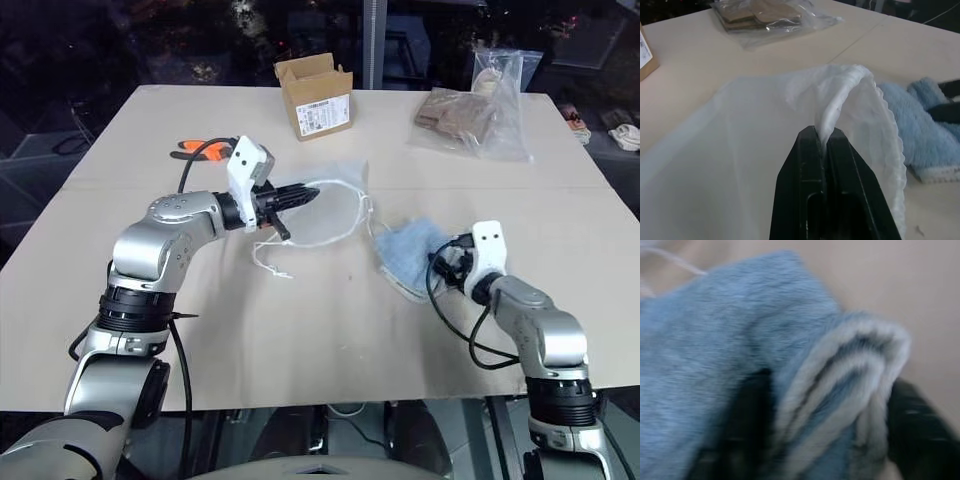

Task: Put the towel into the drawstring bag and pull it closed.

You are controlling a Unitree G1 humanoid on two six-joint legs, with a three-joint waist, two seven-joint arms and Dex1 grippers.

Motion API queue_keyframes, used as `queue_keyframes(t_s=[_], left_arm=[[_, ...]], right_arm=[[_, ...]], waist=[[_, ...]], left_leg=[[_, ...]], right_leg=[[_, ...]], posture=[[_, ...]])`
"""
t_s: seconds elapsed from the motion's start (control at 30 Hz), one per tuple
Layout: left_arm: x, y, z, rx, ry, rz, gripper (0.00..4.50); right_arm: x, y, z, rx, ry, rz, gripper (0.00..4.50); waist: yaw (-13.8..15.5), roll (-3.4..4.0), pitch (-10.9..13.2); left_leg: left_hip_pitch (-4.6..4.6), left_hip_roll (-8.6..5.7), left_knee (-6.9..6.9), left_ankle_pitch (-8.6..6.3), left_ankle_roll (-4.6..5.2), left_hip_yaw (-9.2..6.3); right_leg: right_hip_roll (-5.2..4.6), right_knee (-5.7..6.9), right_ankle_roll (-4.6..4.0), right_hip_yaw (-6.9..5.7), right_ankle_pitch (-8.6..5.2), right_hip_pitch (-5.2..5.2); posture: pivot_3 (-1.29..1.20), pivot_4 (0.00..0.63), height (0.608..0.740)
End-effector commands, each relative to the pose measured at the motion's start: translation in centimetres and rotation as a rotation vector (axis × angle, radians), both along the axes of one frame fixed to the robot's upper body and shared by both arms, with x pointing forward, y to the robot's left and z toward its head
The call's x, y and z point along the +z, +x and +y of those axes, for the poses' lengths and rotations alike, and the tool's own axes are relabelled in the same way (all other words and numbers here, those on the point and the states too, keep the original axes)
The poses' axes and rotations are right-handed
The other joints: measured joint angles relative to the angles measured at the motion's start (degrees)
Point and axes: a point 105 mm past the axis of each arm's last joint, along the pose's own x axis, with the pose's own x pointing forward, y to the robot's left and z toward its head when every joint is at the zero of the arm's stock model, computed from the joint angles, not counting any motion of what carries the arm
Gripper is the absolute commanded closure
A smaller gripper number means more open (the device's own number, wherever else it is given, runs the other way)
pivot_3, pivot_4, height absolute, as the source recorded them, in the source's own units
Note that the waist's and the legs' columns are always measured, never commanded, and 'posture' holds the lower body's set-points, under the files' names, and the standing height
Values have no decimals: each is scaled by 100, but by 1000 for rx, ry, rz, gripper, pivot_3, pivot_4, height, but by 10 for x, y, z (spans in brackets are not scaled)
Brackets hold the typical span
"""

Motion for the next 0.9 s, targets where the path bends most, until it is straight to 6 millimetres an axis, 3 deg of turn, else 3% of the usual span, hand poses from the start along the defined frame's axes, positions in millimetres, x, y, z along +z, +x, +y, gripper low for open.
queue_keyframes(t_s=[0.03,0.1,0.13,0.27,0.37,0.43,0.57,0.67,0.77,0.9], left_arm=[[21,0,-11,-8,-13,-72,4500],[21,1,-13,-6,-18,-68,4500],[20,2,-15,-8,-19,-65,4500],[21,5,-22,-13,-25,-65,4500],[20,4,-31,-47,0,-98,4500],[18,2,-35,-70,22,-114,4500],[16,-14,-43,-161,33,-150,4500],[19,-28,-46,-232,-12,-135,4500],[12,-41,-43,-287,12,-110,4500],[-5,-42,-33,-266,82,-121,4500]], right_arm=[[-10,-9,32,156,15,7,3324],[8,-11,46,222,104,-87,4301],[21,-16,54,268,168,-137,4425],[68,-56,85,547,336,-271,4425],[82,-82,101,742,325,-290,4425],[84,-89,106,807,301,-280,4425],[79,-47,111,662,212,-294,4425],[64,-15,108,520,135,-260,4425],[57,0,107,449,138,-243,4425],[55,10,106,364,246,-209,4425]], waist=[[-29,0,0],[-35,0,0],[-31,1,1],[36,35,23],[134,37,25],[145,36,25],[138,35,26],[130,36,26],[140,36,26],[139,39,28]], left_leg=[[0,1,0,0,0,-1],[-1,2,-3,0,0,-1],[-1,2,-6,0,0,-1],[-21,2,-15,-1,-1,-5],[-29,-1,-12,-1,-2,-3],[-30,-7,-12,-1,-2,1],[-27,-7,-10,-1,-1,1],[-22,-6,-6,-1,-1,5],[-23,-6,-7,0,-2,5],[-29,-5,-13,-1,-2,3]], right_leg=[[2,0,0,0,0,0],[6,0,1,2,1,-4],[7,1,1,2,1,-5],[10,6,1,1,0,-25],[8,-9,3,2,0,-26],[0,-15,3,3,0,-25],[-1,-12,0,2,0,-23],[0,-4,-1,5,0,-24],[0,-1,-1,4,0,-25],[-1,-7,1,2,0,-27]], posture=[[0,150,740],[0,150,740],[0,150,740],[0,150,740],[0,150,740],[0,150,740],[0,150,740],[0,150,740],[0,150,740],[0,150,740]])
